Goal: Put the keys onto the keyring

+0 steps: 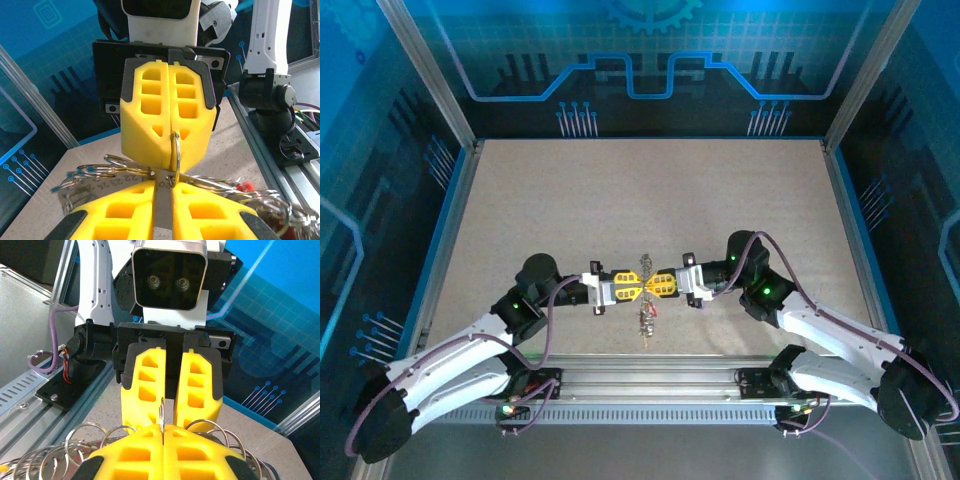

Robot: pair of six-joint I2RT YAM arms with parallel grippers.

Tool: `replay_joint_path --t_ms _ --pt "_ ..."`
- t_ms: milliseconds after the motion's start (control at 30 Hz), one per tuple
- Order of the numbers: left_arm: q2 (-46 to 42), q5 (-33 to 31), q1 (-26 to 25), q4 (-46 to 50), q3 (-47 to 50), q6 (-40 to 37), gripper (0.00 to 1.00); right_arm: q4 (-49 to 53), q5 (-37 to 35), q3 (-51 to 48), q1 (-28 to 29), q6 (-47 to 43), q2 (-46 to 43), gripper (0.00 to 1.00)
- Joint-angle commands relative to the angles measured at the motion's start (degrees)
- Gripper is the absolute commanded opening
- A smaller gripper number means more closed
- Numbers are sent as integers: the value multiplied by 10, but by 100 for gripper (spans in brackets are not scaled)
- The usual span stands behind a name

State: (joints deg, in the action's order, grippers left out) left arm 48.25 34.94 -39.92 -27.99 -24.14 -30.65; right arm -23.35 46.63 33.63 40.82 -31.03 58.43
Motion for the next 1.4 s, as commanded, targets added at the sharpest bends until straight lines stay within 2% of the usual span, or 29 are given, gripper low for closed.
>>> replay_joint_path --t_ms 0,267,667,867,1000,1267,1367 --pt "-15 9 -3 -36 3 5 16 -13 7 0 -2 8 3 0" --pt "-40 3 -2 17 -4 -21 16 -2 5 2 -3 4 2 0" --pt "-34 9 -2 14 -8 -20 14 8 -5 3 -2 -3 4 0" --pt "-31 17 -3 14 -12 -18 20 11 -17 1 -2 -6 4 0" --pt "-21 28 -2 24 -20 -19 20 9 -20 2 -2 -4 5 0" --pt "-18 17 -3 37 -24 -36 9 9 -23 3 -1 -2 4 0" --pt "-23 4 -3 63 -33 -45 0 14 -41 3 -1 -4 1 0"
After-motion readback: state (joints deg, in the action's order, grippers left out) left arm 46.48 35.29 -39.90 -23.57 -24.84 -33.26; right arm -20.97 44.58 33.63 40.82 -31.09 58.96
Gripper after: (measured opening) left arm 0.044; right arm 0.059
